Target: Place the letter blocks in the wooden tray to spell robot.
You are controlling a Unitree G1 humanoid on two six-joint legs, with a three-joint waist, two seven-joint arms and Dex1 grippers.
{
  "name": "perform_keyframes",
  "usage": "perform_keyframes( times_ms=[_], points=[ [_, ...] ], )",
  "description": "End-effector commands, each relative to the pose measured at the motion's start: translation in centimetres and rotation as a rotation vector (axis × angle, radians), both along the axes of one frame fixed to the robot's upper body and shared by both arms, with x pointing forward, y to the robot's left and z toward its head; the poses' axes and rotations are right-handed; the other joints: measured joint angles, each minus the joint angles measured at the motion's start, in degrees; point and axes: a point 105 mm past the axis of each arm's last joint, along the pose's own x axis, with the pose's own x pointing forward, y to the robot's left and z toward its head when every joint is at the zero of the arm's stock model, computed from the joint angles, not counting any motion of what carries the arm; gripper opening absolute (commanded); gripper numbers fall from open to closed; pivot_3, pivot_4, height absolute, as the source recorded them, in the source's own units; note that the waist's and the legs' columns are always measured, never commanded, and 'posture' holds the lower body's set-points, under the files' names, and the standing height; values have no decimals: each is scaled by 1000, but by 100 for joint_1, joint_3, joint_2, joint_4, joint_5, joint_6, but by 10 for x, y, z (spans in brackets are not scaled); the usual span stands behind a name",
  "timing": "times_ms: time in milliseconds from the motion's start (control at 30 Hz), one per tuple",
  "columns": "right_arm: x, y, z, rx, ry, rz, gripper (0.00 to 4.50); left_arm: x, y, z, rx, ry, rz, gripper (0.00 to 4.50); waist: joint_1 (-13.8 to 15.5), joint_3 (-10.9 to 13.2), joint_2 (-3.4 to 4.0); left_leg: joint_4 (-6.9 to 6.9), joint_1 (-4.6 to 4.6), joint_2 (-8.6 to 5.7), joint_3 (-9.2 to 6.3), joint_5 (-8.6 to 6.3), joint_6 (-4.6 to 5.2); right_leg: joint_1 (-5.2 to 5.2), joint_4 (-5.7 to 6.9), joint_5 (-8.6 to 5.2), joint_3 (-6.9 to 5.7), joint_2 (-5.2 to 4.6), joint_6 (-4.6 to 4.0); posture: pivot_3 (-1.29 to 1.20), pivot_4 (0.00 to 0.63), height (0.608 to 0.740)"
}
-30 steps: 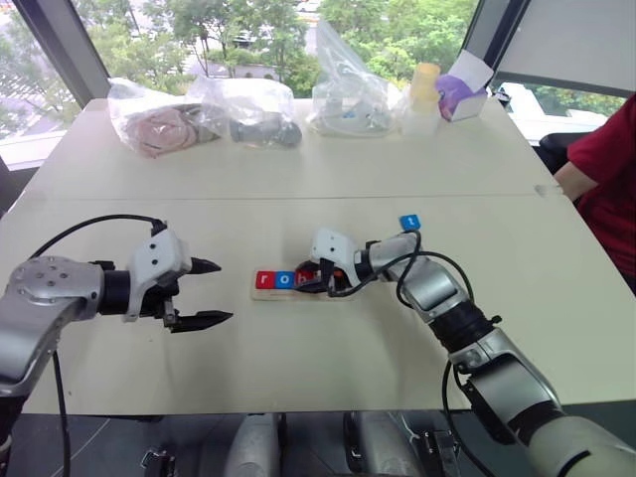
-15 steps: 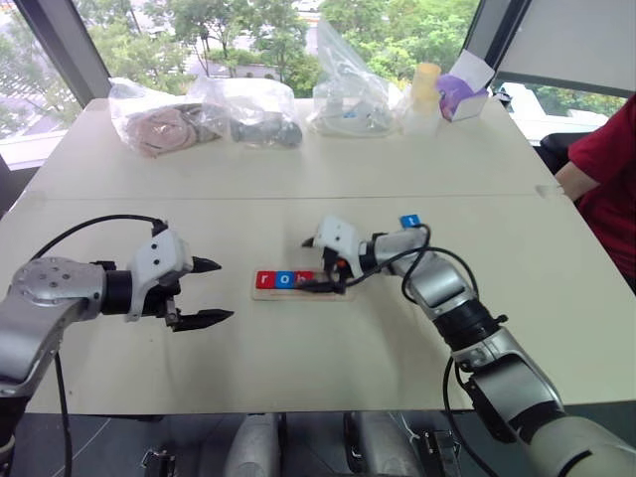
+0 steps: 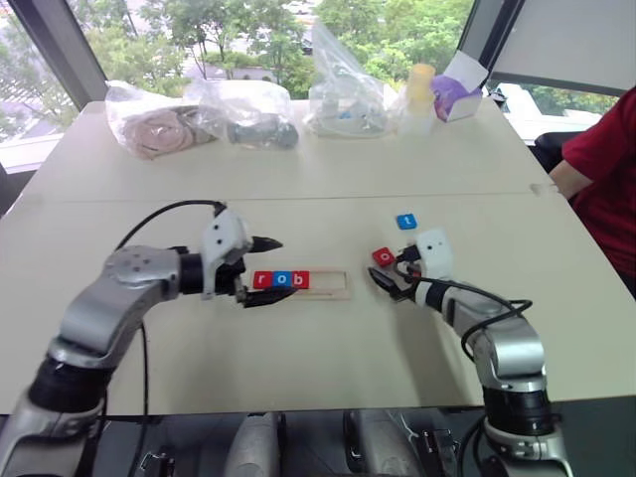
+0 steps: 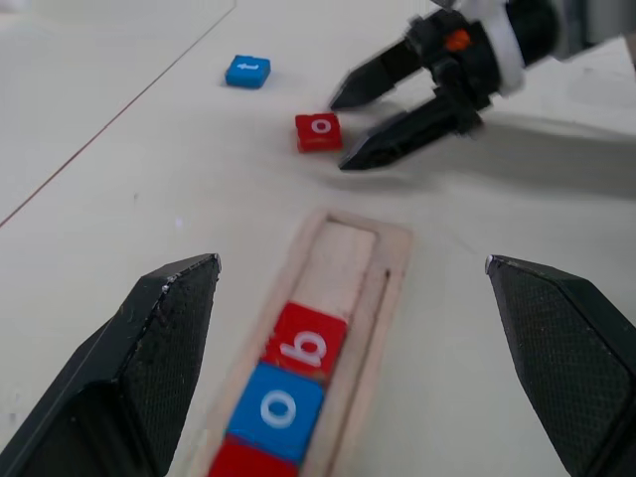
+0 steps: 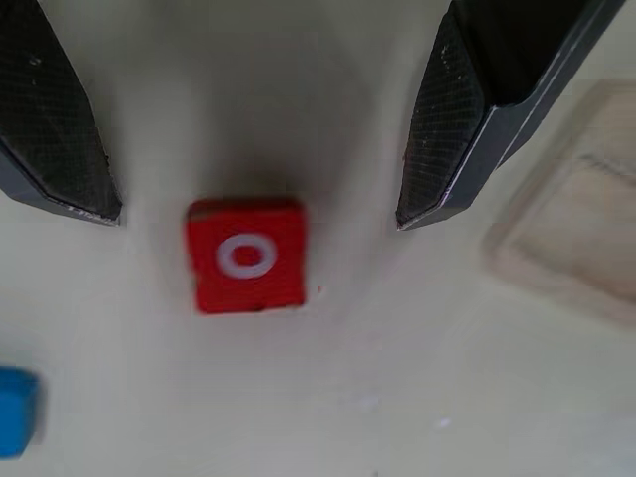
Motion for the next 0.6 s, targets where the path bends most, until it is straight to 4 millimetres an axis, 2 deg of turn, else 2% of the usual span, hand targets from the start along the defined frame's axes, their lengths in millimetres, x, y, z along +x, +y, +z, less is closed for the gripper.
perform_keyframes(
  times_ms=[33, 267, 367, 500, 600],
  points=[
    [5, 0, 16, -20, -85, -12, 4454, 8, -7, -2, 3, -20, -14, 4500, 6, -1, -1, 1, 1, 0, 1, 0, 0, 2, 0, 0, -1, 0, 0, 0, 150, 740],
    [12, 6, 2, -85, -79, 9, 4454, 10, -17, -10, 9, -9, -47, 4500, 51, -1, -1, -4, -7, -2, 1, 0, 0, -1, -2, -1, -4, -2, 3, 0, 150, 740],
    [11, 10, -6, -130, -71, 39, 3167, 11, -14, -10, 11, -12, -35, 4500, 51, -1, -1, -4, -8, -2, 1, 0, 0, -1, -2, -1, -6, -3, 3, 0, 150, 740],
    [15, 10, -7, -124, -74, 23, 1187, 11, -14, -10, 9, -15, -25, 4500, 51, -1, -2, -1, -3, -2, 0, 0, 0, 4, -2, -2, -7, -2, 3, 0, 150, 740],
    [17, 5, 2, -109, -96, -46, 1187, 6, -18, -8, 0, -19, -40, 4500, 52, -1, -2, 2, -2, 0, -2, 0, 0, 7, -2, -2, -6, -2, 2, 0, 150, 740]
  ],
)
